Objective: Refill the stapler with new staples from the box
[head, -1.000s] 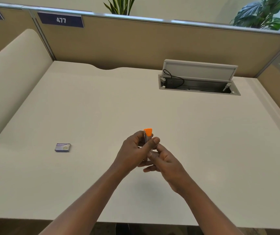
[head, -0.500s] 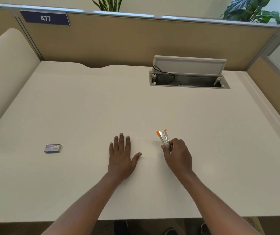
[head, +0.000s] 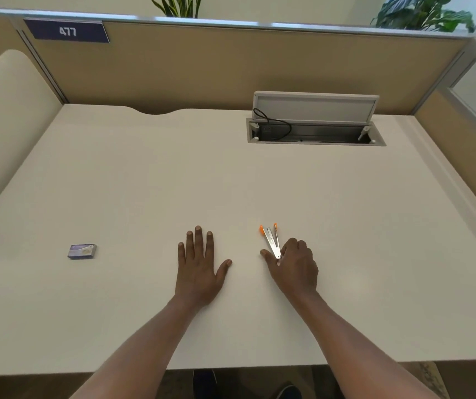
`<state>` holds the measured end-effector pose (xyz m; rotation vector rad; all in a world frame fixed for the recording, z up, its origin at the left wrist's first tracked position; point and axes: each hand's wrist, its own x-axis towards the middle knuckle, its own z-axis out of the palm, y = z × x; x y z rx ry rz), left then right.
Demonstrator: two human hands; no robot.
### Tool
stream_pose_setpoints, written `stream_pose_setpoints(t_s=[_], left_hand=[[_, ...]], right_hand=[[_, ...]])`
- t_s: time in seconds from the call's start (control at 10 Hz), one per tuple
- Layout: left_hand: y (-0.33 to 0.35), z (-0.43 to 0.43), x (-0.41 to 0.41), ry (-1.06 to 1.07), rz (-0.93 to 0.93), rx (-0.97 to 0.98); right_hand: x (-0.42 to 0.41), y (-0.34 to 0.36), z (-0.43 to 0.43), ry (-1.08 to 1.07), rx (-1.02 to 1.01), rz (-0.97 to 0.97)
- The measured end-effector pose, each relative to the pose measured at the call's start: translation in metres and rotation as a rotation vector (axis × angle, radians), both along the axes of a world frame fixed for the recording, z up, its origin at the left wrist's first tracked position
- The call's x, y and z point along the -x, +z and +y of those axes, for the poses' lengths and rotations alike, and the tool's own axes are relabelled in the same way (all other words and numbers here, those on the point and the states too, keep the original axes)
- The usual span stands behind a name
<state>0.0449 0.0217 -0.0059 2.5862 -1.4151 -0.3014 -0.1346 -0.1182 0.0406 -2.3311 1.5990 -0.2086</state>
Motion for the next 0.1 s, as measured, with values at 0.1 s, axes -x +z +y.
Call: stream_pose_setpoints(t_s=[0.1], left_hand=[[-0.0003, 0.0005, 0.0, 0.013, 0.006, 0.009]], right_hand=[[0.0072, -0.0025, -0.0038, 0.037, 0.057, -0.046]])
